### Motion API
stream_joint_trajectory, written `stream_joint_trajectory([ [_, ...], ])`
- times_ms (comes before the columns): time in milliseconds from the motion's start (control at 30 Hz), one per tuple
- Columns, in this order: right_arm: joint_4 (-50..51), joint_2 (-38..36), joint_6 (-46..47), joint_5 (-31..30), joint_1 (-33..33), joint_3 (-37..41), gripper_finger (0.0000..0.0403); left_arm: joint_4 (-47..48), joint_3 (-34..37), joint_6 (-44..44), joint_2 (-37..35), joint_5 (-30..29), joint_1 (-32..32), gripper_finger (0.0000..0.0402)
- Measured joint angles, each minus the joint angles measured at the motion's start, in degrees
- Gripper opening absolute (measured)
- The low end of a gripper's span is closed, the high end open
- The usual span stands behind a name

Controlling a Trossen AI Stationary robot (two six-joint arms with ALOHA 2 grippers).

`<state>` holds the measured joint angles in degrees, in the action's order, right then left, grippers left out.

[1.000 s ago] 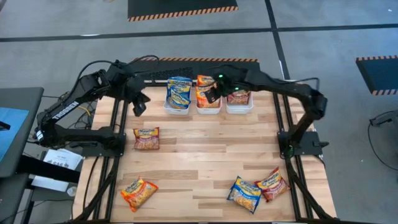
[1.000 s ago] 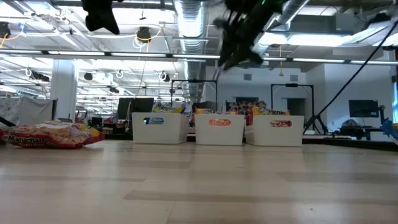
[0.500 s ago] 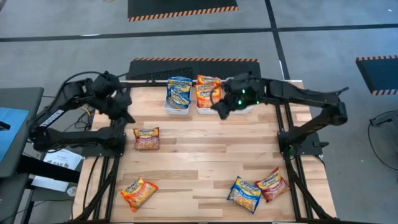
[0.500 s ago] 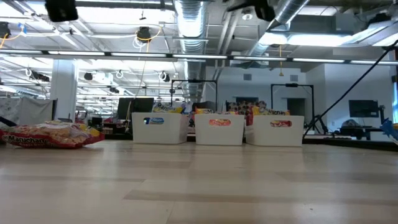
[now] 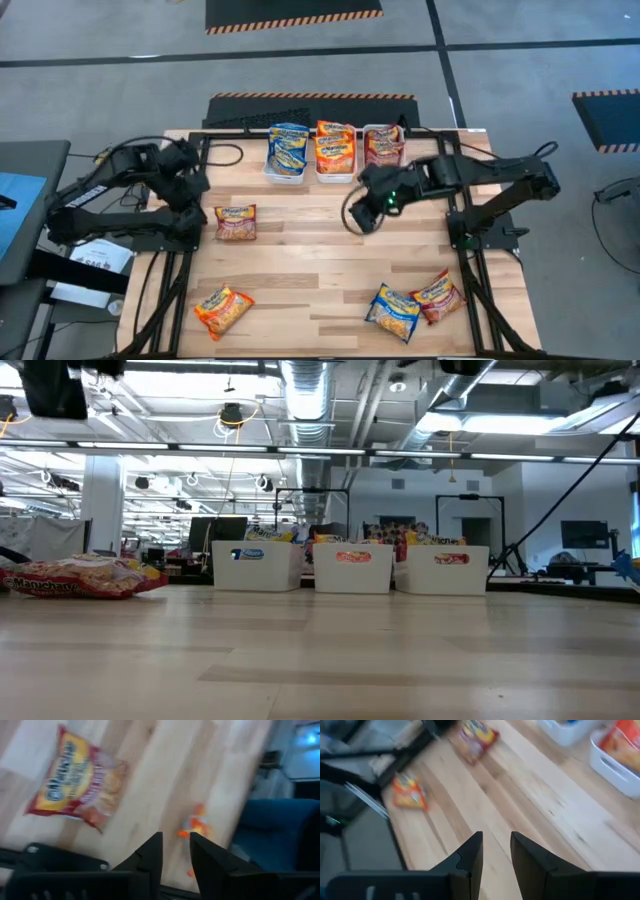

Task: Sort Maruchan noodles
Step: Put the red noodle pack into the right white bin

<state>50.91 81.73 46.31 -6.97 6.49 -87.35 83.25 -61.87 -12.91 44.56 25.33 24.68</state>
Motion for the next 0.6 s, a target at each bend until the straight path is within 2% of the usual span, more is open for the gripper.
stream_joint_trajectory([
  [133,5.5,0.0,1.2,-0.9,2.5,0.0,0.0124,-6.7,7.3,-2.7,-0.8,-10.1,-0.1,0.0098],
  [200,6.7,0.1,1.4,-0.9,3.1,0.0,0.0124,-10.9,10.3,-2.8,-0.3,-12.6,-0.1,0.0099],
  [367,7.5,0.1,1.2,-0.9,3.7,0.0,0.0124,-22.7,15.3,-1.1,3.5,-12.2,-0.1,0.01],
  [467,7.5,0.1,0.2,-0.9,3.7,0.0,0.0124,-25.7,15.5,-0.5,7.8,-12.8,0.4,0.01],
  [600,7.5,0.1,-1.5,-0.9,3.7,0.0,0.0124,-25.1,15.5,2.3,13.7,-13.2,1.9,0.01],
])
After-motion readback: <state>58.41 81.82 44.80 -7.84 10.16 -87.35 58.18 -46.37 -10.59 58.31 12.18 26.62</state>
